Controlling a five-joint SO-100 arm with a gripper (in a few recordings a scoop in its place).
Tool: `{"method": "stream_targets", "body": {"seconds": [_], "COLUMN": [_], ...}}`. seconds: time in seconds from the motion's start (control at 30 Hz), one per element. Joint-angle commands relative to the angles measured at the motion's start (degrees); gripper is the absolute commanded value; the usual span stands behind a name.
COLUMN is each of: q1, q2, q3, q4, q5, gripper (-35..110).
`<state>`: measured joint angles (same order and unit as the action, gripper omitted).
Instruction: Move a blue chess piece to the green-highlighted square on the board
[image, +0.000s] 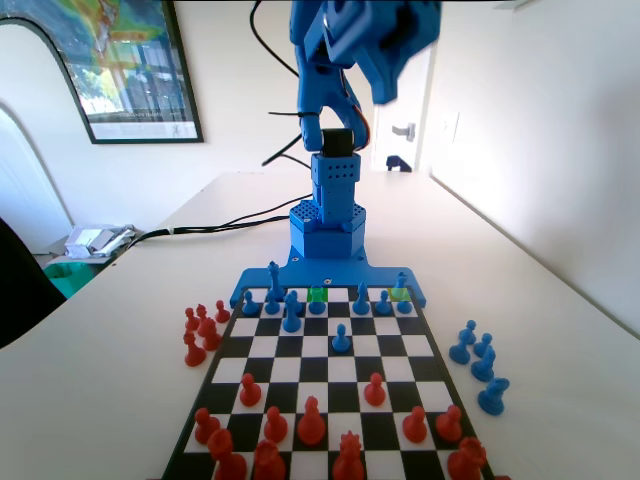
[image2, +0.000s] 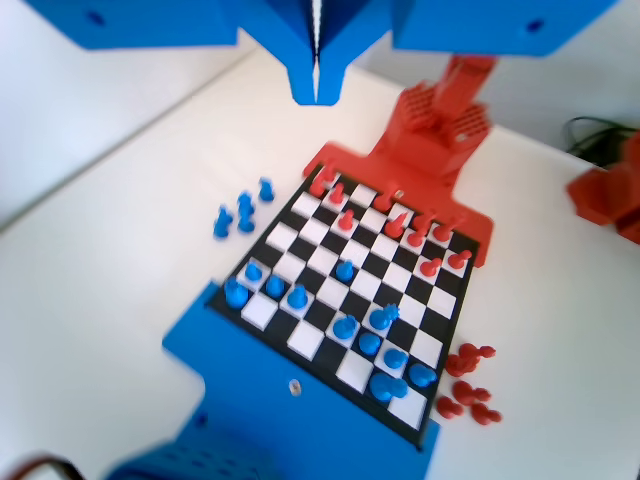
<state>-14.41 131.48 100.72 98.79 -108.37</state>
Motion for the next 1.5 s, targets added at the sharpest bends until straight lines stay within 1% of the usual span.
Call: {"method": "stream_targets", "body": {"seconds": [0.0, 0.4, 0.47, 0.53, 0.67, 0.87, 1.0, 1.2, 1.3, 1.47], "q1": [-2.0, -5.1, -5.3, -6.0, -8.7, -11.0, -11.3, -12.8, -14.2, -16.5], "q2": [-2.5, -12.8, -14.2, -15.4, -17.5, -17.8, -16.0, -14.2, -13.9, -13.6], "q3": [-2.8, -1.5, -0.3, 1.0, 5.7, 15.8, 21.5, 30.7, 33.2, 34.6], "q4": [-0.4, -2.7, -2.3, -2.2, -6.9, -15.1, -20.4, -28.8, -31.2, -32.0], "q5": [-6.8, -21.2, -26.6, -29.5, -29.9, -33.6, -33.4, -33.5, -32.9, -31.2], "gripper": [1, 3, 3, 2, 1, 3, 7, 9, 9, 9]}}
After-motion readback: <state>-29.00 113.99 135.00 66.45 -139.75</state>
